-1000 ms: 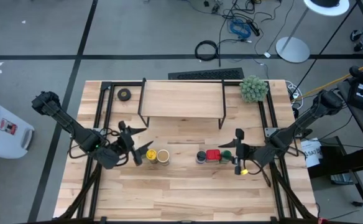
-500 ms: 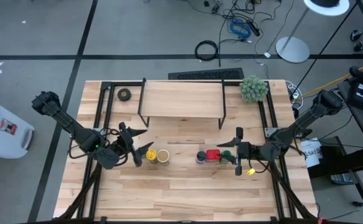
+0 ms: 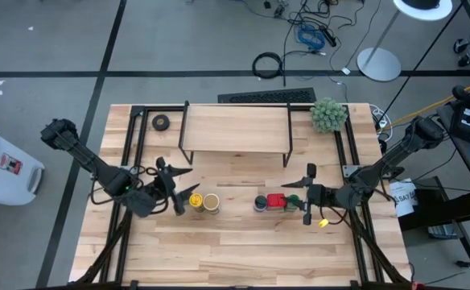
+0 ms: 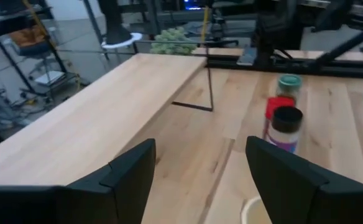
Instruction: Shelf spices
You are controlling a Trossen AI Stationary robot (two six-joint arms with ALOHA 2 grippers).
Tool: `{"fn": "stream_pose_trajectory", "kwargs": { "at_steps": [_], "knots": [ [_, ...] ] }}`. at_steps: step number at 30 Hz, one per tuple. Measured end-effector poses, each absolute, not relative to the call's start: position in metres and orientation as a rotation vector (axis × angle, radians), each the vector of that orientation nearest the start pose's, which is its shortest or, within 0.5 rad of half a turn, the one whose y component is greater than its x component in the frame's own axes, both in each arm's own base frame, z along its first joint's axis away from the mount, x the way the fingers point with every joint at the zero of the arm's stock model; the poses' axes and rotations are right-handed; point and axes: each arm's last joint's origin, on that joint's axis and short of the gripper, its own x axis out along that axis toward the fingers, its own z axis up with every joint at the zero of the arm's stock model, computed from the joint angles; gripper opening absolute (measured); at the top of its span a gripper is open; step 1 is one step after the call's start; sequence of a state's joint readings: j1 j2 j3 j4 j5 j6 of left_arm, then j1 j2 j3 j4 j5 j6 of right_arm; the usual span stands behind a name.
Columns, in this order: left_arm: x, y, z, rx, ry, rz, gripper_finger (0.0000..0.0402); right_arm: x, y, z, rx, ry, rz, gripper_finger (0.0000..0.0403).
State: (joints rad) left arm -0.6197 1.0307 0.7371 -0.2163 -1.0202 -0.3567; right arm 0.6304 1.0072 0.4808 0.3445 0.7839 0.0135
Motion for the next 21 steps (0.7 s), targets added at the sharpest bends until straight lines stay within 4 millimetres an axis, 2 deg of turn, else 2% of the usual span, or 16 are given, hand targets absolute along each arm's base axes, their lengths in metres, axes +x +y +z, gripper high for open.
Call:
{"fn": "stream_pose_trajectory", "kwargs": {
  "at_steps": [4, 13, 21],
  "knots": [
    [0.184, -0.103, 0.277, 0.015, 0.265, 0.432, 0.0258, 0.181, 0.113, 0.238, -0.102, 0.134, -0.071, 0.0151],
    [0.187, -0.11, 0.278, -0.038, 0.263, 0.332, 0.0254, 0.184, 0.117, 0.232, -0.031, 0.147, -0.09, 0.0151],
    [0.192, -0.112, 0.294, -0.15, 0.13, 0.311, 0.0191, 0.184, 0.118, 0.234, 0.042, 0.131, -0.054, 0.0133]
  ]
}}
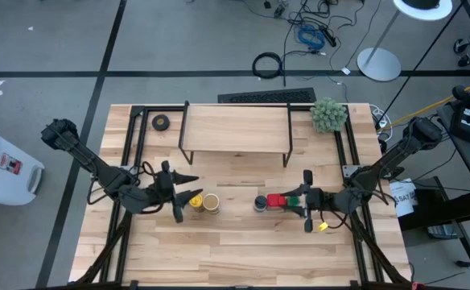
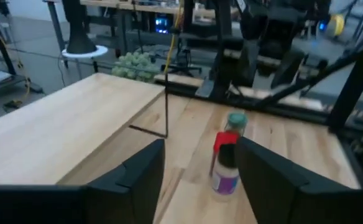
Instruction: Shelf spices
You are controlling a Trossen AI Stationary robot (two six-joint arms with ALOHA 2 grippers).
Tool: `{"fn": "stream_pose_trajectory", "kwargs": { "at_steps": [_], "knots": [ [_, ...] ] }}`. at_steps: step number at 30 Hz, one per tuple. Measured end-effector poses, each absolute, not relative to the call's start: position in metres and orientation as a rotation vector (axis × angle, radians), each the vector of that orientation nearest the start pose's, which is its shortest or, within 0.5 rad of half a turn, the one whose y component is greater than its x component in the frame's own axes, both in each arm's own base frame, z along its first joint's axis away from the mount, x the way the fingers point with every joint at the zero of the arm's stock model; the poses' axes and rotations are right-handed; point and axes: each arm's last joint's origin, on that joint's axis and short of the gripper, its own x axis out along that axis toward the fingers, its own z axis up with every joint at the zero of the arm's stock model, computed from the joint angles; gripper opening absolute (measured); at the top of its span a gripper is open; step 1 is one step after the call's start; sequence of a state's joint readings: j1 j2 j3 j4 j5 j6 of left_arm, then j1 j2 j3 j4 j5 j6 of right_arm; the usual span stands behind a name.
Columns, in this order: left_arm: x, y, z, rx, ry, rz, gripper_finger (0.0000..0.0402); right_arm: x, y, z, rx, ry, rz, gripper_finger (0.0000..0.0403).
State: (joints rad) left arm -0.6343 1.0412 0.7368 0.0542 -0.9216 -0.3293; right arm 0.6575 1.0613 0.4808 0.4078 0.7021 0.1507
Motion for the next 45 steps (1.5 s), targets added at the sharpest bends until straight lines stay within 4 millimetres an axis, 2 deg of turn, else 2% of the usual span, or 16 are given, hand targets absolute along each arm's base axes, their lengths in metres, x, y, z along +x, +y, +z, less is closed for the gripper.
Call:
{"fn": "stream_pose_trajectory", "kwargs": {
  "at_steps": [6, 10, 17, 23, 32, 37, 45],
  "knots": [
    [0.193, -0.11, 0.296, -0.344, 0.081, 0.339, 0.017, 0.184, 0.119, 0.245, 0.17, 0.044, -0.025, 0.0113],
    [0.194, -0.111, 0.3, -0.406, 0.046, 0.333, 0.0147, 0.184, 0.119, 0.249, 0.19, 0.008, -0.021, 0.008],
    [0.194, -0.111, 0.3, -0.413, 0.043, 0.321, 0.0073, 0.184, 0.119, 0.249, 0.177, 0.015, -0.02, 0.0007],
    [0.194, -0.113, 0.302, -0.429, 0.046, 0.271, 0.0008, 0.184, 0.119, 0.249, 0.204, 0.01, -0.023, 0.0006],
    [0.195, -0.111, 0.302, -0.434, 0.042, 0.272, 0.0047, 0.186, 0.114, 0.251, 0.15, -0.015, -0.097, 0.0002],
    [0.196, -0.107, 0.304, -0.293, 0.054, 0.287, 0.0052, 0.19, 0.107, 0.252, 0.111, -0.017, -0.133, 0.0001],
    [0.181, -0.089, 0.323, -0.407, -0.026, 0.303, 0.0052, 0.207, 0.097, 0.284, 0.047, 0.057, -0.215, 0.0]
  ]
}}
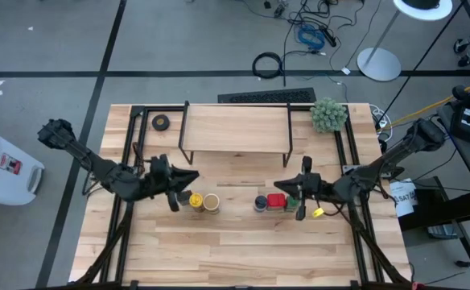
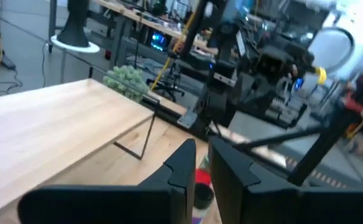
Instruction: Shelf spices
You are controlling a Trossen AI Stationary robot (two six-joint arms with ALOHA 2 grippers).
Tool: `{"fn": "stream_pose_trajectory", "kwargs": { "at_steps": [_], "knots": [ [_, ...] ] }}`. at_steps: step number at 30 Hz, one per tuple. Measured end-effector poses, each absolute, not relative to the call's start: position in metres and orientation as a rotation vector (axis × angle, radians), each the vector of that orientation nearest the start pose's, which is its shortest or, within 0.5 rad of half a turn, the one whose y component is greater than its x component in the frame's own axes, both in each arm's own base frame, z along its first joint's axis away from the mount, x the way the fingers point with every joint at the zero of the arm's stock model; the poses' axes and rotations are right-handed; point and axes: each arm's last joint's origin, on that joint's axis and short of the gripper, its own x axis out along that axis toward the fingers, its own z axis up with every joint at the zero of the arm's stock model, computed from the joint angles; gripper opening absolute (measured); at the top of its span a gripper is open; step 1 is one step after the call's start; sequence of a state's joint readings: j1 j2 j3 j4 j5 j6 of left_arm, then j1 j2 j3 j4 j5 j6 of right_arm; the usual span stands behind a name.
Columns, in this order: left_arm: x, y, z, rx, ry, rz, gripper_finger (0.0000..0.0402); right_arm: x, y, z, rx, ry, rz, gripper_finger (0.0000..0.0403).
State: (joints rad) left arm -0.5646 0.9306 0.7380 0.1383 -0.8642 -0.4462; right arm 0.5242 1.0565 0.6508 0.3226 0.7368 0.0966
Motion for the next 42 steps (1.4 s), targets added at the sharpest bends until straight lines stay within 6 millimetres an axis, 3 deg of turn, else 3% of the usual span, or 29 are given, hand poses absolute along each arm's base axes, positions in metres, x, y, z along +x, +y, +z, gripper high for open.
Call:
{"fn": "stream_pose_trajectory", "kwargs": {
  "at_steps": [8, 14, 18, 24, 33, 38, 42],
  "knots": [
    [0.166, -0.065, 0.327, -0.396, 0.0, 0.357, 0.0052, 0.217, 0.079, 0.335, 0.108, 0.082, -0.308, 0.0],
    [0.164, -0.062, 0.327, -0.338, 0.009, 0.371, 0.0052, 0.215, 0.068, 0.352, 0.102, 0.224, -0.302, 0.0],
    [0.165, -0.063, 0.326, -0.296, 0.022, 0.372, 0.0052, 0.21, 0.067, 0.355, 0.099, 0.335, -0.226, 0.0],
    [0.167, -0.059, 0.328, -0.475, -0.029, 0.394, 0.0052, 0.203, 0.067, 0.357, 0.337, 0.451, -0.196, 0.0],
    [0.165, -0.059, 0.313, -0.508, 0.091, 0.39, 0.0052, 0.184, 0.068, 0.333, 0.497, 0.861, -0.088, 0.0],
    [0.163, -0.059, 0.304, -0.368, 0.212, 0.356, 0.0052, 0.182, 0.067, 0.332, 0.552, 0.873, -0.134, 0.0],
    [0.163, -0.056, 0.299, -0.531, 0.308, 0.254, 0.0058, 0.184, 0.066, 0.331, 0.53, 0.852, -0.182, 0.0]
  ]
}}
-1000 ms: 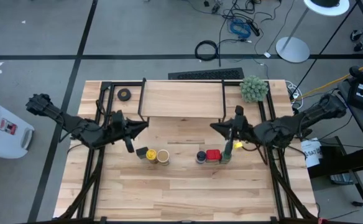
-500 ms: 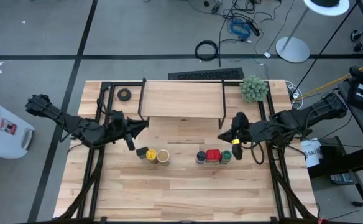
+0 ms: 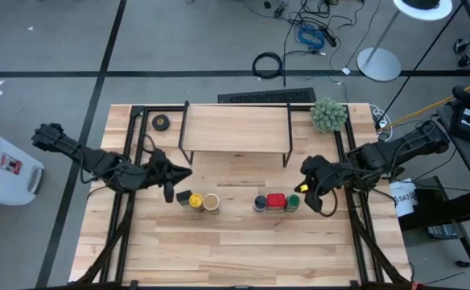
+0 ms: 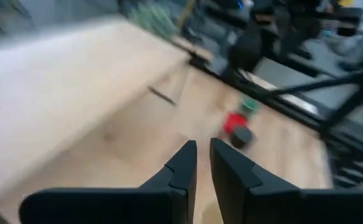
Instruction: Shelf spices
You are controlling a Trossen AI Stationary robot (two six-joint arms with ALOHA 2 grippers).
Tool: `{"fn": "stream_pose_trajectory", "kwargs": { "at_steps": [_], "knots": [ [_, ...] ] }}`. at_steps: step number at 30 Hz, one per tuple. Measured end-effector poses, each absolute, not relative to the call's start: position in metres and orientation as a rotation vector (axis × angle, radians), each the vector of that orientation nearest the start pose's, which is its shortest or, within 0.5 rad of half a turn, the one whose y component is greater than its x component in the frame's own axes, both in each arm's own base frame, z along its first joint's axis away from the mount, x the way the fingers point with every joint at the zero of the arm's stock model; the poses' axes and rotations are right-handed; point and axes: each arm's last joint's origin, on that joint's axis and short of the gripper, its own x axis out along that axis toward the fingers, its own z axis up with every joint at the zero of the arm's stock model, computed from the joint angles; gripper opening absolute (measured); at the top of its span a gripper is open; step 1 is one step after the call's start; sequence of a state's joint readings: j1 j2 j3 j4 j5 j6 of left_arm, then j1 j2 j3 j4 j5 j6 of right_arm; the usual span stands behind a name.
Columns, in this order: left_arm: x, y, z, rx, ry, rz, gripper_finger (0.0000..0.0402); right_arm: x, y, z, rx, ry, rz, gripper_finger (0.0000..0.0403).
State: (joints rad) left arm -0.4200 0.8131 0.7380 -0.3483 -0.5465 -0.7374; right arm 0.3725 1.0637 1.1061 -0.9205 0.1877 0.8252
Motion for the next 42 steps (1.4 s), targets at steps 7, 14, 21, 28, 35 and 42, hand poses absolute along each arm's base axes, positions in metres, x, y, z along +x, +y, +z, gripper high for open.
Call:
{"fn": "stream_pose_trajectory", "kwargs": {
  "at_steps": [7, 14, 21, 28, 35, 42],
  "knots": [
    [0.162, -0.063, 0.305, -0.519, 0.454, 0.146, 0.0098, 0.186, 0.066, 0.331, 0.592, 0.828, -0.227, 0.0001],
    [0.156, -0.057, 0.3, -0.345, 0.547, 0.29, 0.0131, 0.186, 0.066, 0.331, 0.655, 0.825, -0.255, 0.0012],
    [0.154, -0.059, 0.298, -0.552, 0.564, 0.312, 0.0132, 0.189, 0.067, 0.33, 0.681, 0.815, -0.27, 0.0013],
    [0.152, -0.062, 0.29, -0.558, 0.726, 0.217, 0.0194, 0.193, 0.069, 0.327, 0.651, 0.825, -0.267, 0.0013],
    [0.157, -0.064, 0.277, -0.43, 0.83, 0.253, 0.0314, 0.195, 0.07, 0.329, 0.663, 0.799, -0.251, 0.0013],
    [0.172, -0.072, 0.259, -0.31, 0.944, 0.255, 0.0348, 0.198, 0.071, 0.328, 0.661, 0.799, -0.25, 0.0013]
  ]
}}
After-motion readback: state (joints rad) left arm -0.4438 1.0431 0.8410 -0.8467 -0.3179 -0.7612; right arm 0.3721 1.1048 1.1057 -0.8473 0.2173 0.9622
